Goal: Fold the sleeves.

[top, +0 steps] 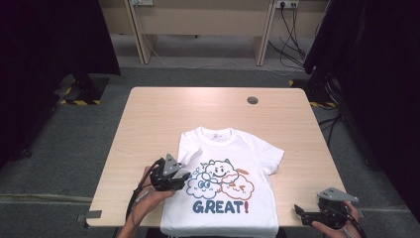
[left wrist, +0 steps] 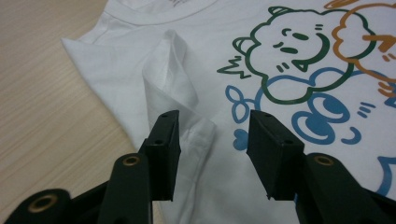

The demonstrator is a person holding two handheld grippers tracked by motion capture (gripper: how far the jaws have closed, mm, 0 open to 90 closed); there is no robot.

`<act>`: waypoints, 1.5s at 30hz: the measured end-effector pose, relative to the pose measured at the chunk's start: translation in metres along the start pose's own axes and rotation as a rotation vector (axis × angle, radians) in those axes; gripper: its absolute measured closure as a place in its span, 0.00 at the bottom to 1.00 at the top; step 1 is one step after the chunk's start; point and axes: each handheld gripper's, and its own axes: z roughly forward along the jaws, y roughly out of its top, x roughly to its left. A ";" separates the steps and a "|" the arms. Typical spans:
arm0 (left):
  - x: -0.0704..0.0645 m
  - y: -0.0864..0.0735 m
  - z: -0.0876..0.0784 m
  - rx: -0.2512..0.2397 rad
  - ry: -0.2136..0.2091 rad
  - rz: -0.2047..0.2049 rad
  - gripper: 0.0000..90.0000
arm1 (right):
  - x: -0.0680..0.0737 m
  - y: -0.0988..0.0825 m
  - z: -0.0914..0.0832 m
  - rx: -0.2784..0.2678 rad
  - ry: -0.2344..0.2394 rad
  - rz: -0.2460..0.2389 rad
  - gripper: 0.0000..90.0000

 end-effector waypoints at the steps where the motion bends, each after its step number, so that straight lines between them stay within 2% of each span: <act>1: 0.000 0.000 0.000 0.000 0.000 0.000 0.75 | 0.000 0.000 0.000 0.000 0.000 0.000 0.00; 3: 0.000 0.000 0.004 0.018 0.015 -0.006 0.75 | 0.000 0.000 0.000 -0.001 0.000 0.000 0.00; 4: 0.000 0.000 0.004 0.018 0.015 -0.006 0.86 | 0.000 0.000 0.000 -0.001 0.000 0.000 0.00; 5: 0.001 -0.001 0.005 0.013 0.021 -0.017 0.86 | 0.000 0.000 0.000 -0.001 0.000 0.000 0.00; 6: 0.001 -0.001 0.005 0.013 0.021 -0.017 0.92 | 0.000 0.000 0.000 -0.001 0.000 0.000 0.00; 10: -0.002 -0.002 0.002 0.004 0.006 -0.006 0.95 | 0.000 0.000 0.000 -0.001 0.000 0.000 0.00; 11: -0.004 -0.002 -0.003 -0.003 -0.017 0.009 0.95 | 0.000 0.000 0.000 -0.001 0.000 0.000 0.00; 13: -0.004 -0.002 -0.003 -0.003 -0.017 0.009 0.95 | 0.000 0.000 0.000 -0.001 0.000 0.000 0.00; 14: -0.005 -0.003 -0.008 -0.027 -0.047 0.013 0.95 | 0.000 0.000 0.000 -0.001 0.000 0.000 0.00; 15: -0.005 -0.003 -0.008 -0.027 -0.047 0.013 0.95 | 0.000 0.000 0.000 -0.001 0.000 0.000 0.00; 16: -0.004 -0.003 -0.015 -0.061 -0.086 0.007 0.95 | 0.000 0.000 0.000 -0.001 0.000 0.000 0.00; 17: -0.004 -0.003 -0.015 -0.061 -0.086 0.007 0.95 | 0.000 0.000 0.000 -0.001 0.000 0.000 0.00; 21: -0.003 -0.006 -0.025 -0.070 -0.159 0.023 0.94 | 0.000 0.000 0.000 -0.001 -0.001 0.002 0.00; 23: -0.002 -0.010 -0.028 -0.064 -0.149 0.039 0.91 | 0.000 0.000 0.000 -0.001 -0.001 0.002 0.00; 25: 0.000 -0.013 -0.030 -0.038 -0.149 0.051 0.89 | 0.000 0.000 0.000 -0.002 -0.001 0.002 0.00; 27: 0.005 -0.016 -0.029 0.002 -0.112 0.056 0.84 | 0.000 0.000 0.000 -0.001 -0.002 0.001 0.00; 28: 0.008 -0.016 -0.028 -0.005 -0.110 0.027 0.82 | 0.000 0.000 0.000 -0.002 -0.002 0.001 0.00; 30: 0.018 -0.014 -0.027 -0.067 -0.135 -0.057 0.73 | 0.000 0.000 0.000 -0.003 -0.002 0.002 0.00; 31: 0.025 -0.011 -0.025 -0.094 -0.134 -0.104 0.67 | 0.000 0.000 0.000 -0.003 -0.003 0.002 0.00; 32: 0.031 -0.007 -0.022 -0.119 -0.116 -0.146 0.62 | 0.000 0.000 0.000 -0.003 -0.003 0.002 0.00; 33: 0.038 -0.003 -0.019 -0.135 -0.087 -0.169 0.58 | 0.001 0.000 0.001 -0.002 -0.003 0.003 0.00; 36: 0.051 0.012 -0.004 -0.142 -0.045 -0.167 0.55 | 0.001 0.000 0.001 -0.003 -0.003 0.004 0.00; 37: 0.053 0.016 0.001 -0.138 -0.038 -0.152 0.54 | 0.001 0.000 0.001 -0.004 -0.003 0.003 0.00; 38: 0.055 0.019 0.007 -0.125 -0.036 -0.141 0.54 | 0.001 0.000 0.001 -0.004 -0.003 0.003 0.00; 42: 0.060 0.028 0.030 -0.092 -0.046 -0.142 0.51 | 0.001 0.001 0.001 -0.005 -0.003 -0.001 0.00; 45: 0.064 0.029 0.044 -0.050 -0.014 -0.151 0.48 | 0.001 0.000 0.001 -0.007 -0.002 0.001 0.00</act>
